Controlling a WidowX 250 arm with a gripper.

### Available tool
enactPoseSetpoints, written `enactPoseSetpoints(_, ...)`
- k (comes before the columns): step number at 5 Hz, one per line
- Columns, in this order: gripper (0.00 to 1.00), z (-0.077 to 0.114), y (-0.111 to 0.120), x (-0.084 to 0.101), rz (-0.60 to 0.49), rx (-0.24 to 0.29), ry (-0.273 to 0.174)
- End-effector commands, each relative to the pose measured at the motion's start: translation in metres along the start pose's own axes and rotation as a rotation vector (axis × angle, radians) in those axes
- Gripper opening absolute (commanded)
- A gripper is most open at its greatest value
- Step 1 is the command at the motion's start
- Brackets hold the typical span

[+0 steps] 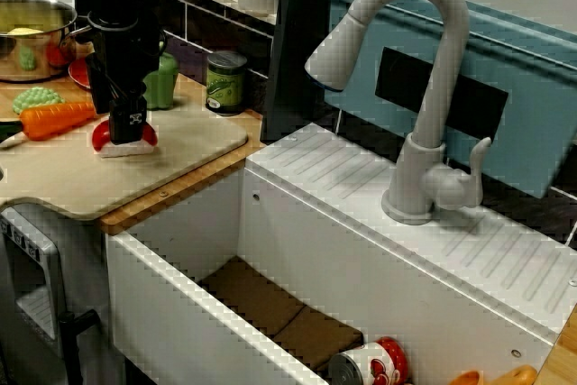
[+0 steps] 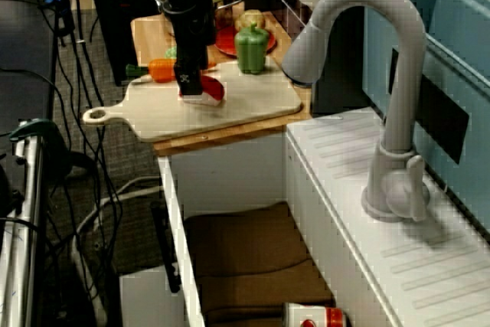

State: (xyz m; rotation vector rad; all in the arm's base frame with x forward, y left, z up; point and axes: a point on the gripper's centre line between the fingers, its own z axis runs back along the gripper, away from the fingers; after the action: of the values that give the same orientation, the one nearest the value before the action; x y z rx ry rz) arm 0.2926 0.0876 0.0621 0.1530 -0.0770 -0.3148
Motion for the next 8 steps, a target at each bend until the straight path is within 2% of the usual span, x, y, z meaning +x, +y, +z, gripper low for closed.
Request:
enactPoseSetpoints(1, 1.0, 0.011, 0.004, 0.008, -0.001, 0.017, -0.027)
enactPoseSetpoints(2, 1.0, 0.005, 0.002, 0.006, 0.002, 0.034, -0.017)
enactPoseSetpoints(5, 1.0, -0.009, 0.006, 0.01, 0.021, 0.014, 0.013)
enactPoseSetpoints(6, 0.0, -0.013, 0.007, 0.01, 0.032, 0.023, 0.007)
enactPoseSetpoints(8, 0.0, -0.011, 0.016, 0.011, 0.046, 0.003, 0.017)
